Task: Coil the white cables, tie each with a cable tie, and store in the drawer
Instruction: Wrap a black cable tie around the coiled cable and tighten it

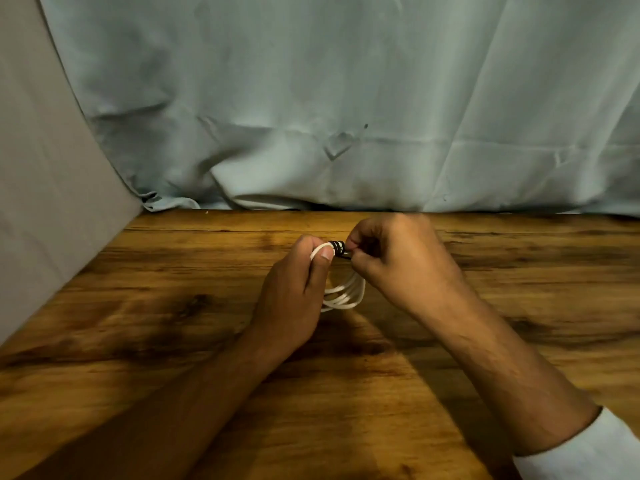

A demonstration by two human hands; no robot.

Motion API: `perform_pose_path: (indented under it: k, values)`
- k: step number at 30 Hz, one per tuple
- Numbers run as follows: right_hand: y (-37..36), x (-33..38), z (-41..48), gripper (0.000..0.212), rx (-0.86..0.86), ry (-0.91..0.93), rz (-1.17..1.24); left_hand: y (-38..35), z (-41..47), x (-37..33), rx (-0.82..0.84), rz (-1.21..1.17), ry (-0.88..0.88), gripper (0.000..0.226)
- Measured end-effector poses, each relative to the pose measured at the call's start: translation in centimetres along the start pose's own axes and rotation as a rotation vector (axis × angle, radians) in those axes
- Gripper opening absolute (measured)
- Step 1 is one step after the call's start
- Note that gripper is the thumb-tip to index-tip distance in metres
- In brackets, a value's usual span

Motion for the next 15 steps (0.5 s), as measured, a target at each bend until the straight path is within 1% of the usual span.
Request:
perform_pose_path:
  k: [7, 10, 12, 15]
  values:
    - [0.05, 0.87, -0.12, 0.013, 0.0, 0.024, -0.128, -0.03, 0.05, 0.31, -0.019, -0.05, 0.035, 0.028]
    - [-0.09, 0.86, -0.1, 0.013, -0.008, 0.024, -0.156, -0.07, 0.06, 0.45, -0.005, -0.051, 0.042, 0.026]
    - [-0.05, 0.63, -0.1, 0.011, -0.02, 0.012, -0.132, -0.04, 0.0, 0.32, -0.005, -0.047, 0.037, 0.024]
    - [-0.11, 0.39, -0.13, 0.006, -0.035, 0.002, -0.023, -0.06, -0.07, -0.04, 0.006, -0.043, 0.012, 0.024]
Point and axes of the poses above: each hand's wrist, its own z-axis towards the middle knuckle, its own y-axis out of the back of the hand, x = y × z, the point moved 6 cm from there along z, towards the middle knuckle, and after that the axes turned 2 degrees about -z, right-handed, at the moved point
